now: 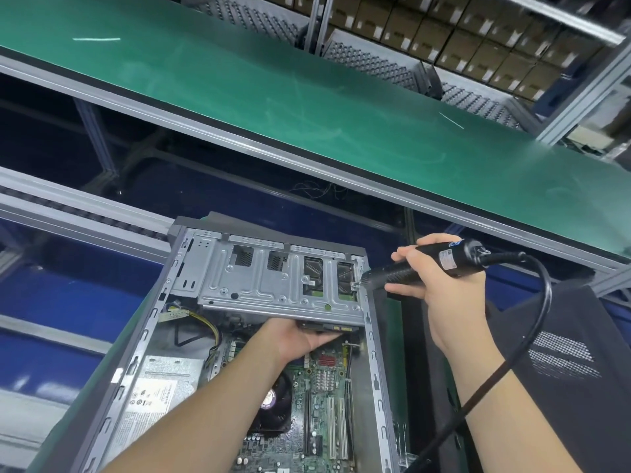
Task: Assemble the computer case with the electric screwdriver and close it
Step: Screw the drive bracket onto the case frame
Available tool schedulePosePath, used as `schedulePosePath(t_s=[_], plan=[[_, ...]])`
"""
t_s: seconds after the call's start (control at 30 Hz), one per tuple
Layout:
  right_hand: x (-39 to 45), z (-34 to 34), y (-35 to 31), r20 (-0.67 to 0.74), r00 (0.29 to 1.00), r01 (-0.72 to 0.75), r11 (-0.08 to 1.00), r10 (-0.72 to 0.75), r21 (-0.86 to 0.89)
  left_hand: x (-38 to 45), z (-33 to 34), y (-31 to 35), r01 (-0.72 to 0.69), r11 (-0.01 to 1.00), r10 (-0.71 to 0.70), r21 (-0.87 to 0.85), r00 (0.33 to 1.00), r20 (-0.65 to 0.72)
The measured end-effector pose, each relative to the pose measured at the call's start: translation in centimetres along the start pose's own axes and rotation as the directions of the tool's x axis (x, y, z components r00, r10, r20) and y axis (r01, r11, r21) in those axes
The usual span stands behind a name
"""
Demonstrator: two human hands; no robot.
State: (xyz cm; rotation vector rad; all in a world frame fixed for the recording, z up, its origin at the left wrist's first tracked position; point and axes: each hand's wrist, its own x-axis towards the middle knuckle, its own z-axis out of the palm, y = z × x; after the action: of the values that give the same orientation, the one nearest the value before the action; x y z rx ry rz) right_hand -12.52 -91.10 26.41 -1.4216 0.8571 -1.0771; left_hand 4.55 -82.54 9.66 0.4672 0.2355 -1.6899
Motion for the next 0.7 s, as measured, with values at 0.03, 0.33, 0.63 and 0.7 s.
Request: schedulePosePath(t_s=[0.03,0.33,0.63,0.7], plan=[[0.03,0.02,-0.02,0.002,1.000,0.002,1.000,-0.002,-0.005,0.03,-0.02,-0.01,0.000,1.000,0.000,-0.004,1.000,-0.001],[0.25,0.22,-0.18,0.014,1.000,-0.003,0.999,0.004,-0.035,-0.10,-0.10,0.06,0.004,1.000,-0.004,0.003,1.000,0.011],[0.81,0.21,-0.19,0.039,0.999,-0.012,0.997,0.015,-0.075,-0.28,0.05,-0.04,0.014,1.000,-0.013,-0.010,0.999,0.030],[0.94,0.34,-0.25,0.046,0.999,-0.018,0.996,0.022,-0.088,-0.32,0.09,-0.04,0.011,1.000,-0.011,-0.009,1.000,0.025]])
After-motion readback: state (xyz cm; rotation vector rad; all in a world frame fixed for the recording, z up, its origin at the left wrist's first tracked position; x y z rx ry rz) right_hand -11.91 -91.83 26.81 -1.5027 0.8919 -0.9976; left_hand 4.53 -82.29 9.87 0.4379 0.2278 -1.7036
